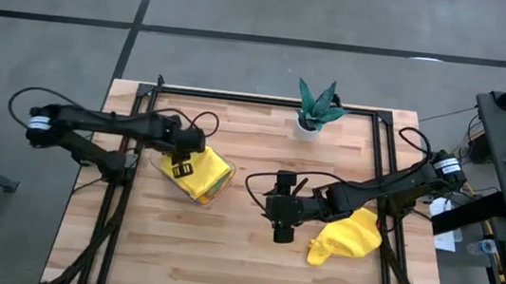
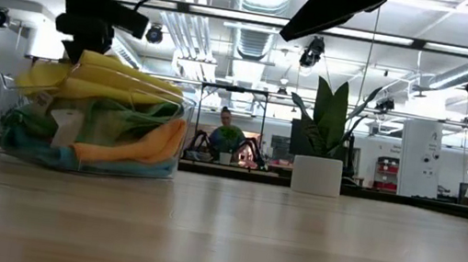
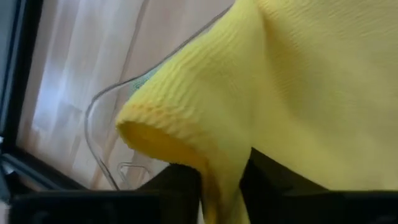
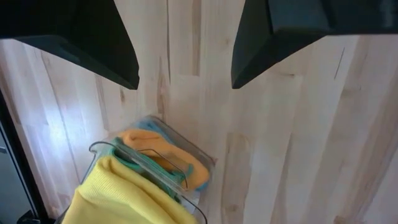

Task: Fold microfiber towels
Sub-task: Put the yellow microfiber cloth into the transparent bin

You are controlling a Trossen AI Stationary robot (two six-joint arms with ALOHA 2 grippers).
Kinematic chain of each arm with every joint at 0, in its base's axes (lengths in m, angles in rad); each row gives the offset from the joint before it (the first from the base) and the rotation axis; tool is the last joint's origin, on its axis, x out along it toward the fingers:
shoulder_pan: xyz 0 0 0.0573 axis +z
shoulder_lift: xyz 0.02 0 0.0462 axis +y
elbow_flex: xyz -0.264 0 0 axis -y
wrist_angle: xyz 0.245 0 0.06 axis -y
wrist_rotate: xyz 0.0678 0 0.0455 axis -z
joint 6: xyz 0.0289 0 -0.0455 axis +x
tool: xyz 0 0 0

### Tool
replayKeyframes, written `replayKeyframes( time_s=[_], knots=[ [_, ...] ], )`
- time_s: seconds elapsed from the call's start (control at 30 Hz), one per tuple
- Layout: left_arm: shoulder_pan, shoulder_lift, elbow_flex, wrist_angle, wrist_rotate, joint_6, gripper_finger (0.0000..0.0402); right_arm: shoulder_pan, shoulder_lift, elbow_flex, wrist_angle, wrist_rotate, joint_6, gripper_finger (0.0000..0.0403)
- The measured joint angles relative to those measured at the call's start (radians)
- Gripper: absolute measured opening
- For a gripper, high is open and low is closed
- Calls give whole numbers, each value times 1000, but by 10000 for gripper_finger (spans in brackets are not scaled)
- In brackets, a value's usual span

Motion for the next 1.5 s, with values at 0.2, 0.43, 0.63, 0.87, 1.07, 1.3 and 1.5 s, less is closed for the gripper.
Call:
replayKeyframes(
  time_s=[0.2,0.43,0.63,0.87,1.07,1.3,1.5],
  knots=[
    [5,15,3,-16,-97,0,162,0,0,-5,31,0,0,245],
    [5,-33,14,-28,-107,1,221,-16,1,-28,91,0,-19,236],
    [-3,-103,14,-40,-80,-27,232,-76,3,-46,198,0,-65,192],
    [-79,-198,-5,106,-41,-29,215,-216,7,-46,327,-98,-147,60],
    [-210,-240,-63,266,6,-29,170,-370,36,15,397,-325,-162,12],
    [-285,-237,-181,396,16,-54,83,-457,187,182,379,-473,-225,9],
    [-285,-235,-266,559,108,-51,16,-490,339,322,358,-548,-242,8]
  ],
)
